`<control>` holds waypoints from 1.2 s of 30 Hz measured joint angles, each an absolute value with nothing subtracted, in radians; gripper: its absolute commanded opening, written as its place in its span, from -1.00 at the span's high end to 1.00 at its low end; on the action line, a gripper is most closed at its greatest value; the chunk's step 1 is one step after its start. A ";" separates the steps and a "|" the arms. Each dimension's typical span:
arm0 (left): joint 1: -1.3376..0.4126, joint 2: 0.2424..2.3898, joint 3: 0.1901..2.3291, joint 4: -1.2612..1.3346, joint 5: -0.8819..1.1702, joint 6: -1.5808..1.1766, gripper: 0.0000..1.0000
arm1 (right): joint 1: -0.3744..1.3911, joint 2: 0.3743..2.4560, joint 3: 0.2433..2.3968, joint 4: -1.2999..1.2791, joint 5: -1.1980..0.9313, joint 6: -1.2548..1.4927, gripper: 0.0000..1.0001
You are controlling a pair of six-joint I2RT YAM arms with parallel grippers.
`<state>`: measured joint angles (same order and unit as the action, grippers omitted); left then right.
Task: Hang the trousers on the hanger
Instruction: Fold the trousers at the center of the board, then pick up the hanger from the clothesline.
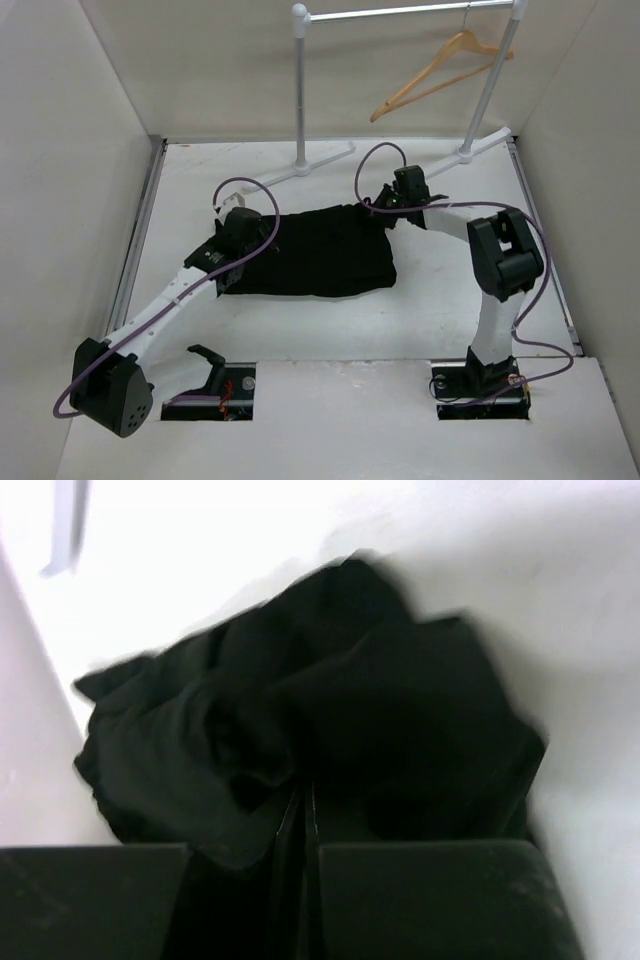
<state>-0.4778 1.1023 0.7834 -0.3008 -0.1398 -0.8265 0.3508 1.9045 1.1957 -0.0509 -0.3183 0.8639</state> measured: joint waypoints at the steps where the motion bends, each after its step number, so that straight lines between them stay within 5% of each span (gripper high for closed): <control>1: -0.479 1.088 0.778 -0.312 -0.142 -0.832 0.57 | 0.340 1.939 1.216 -0.049 -0.326 0.871 0.79; 7: -0.504 1.022 0.776 -0.373 -0.178 -0.852 0.54 | 0.301 2.046 1.284 -0.019 -0.348 0.940 0.74; 15: -0.511 1.001 0.797 -0.455 -0.204 -0.854 0.42 | 0.303 1.987 1.240 -0.023 -0.348 0.980 -0.15; 20: -0.512 0.996 0.839 -0.459 -0.204 -0.837 0.90 | 0.302 1.745 1.198 -0.065 -0.348 0.962 -0.27; 21: -0.512 0.997 0.847 -0.456 -0.203 -0.831 0.97 | 0.302 1.682 1.196 -0.068 -0.348 0.956 -0.19; 24: -0.513 0.999 0.860 -0.424 -0.172 -0.817 1.00 | 0.300 1.525 1.196 -0.067 -0.349 0.928 0.70; 26: -0.499 0.999 0.855 -0.381 -0.116 -0.821 1.00 | 0.294 1.454 1.205 -0.074 -0.349 0.907 0.89; 28: -0.470 0.996 0.832 -0.310 -0.046 -0.837 1.00 | 0.279 1.430 1.238 -0.093 -0.349 0.885 0.88; 30: -0.433 0.995 0.804 -0.259 0.017 -0.848 1.00 | 0.255 1.441 1.304 -0.130 -0.341 0.859 0.74; 34: -0.402 0.992 0.769 -0.216 0.089 -0.846 0.96 | 0.209 1.529 1.510 -0.199 -0.271 0.789 0.05; 36: -0.407 0.985 0.769 -0.223 0.074 -0.824 0.83 | 0.194 1.592 1.629 -0.224 -0.229 0.756 -0.14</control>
<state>-0.4072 0.9848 0.7692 -0.2230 0.0738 -0.8242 0.1936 1.5925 1.6291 -0.2237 -0.2295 0.7563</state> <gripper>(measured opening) 0.035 0.509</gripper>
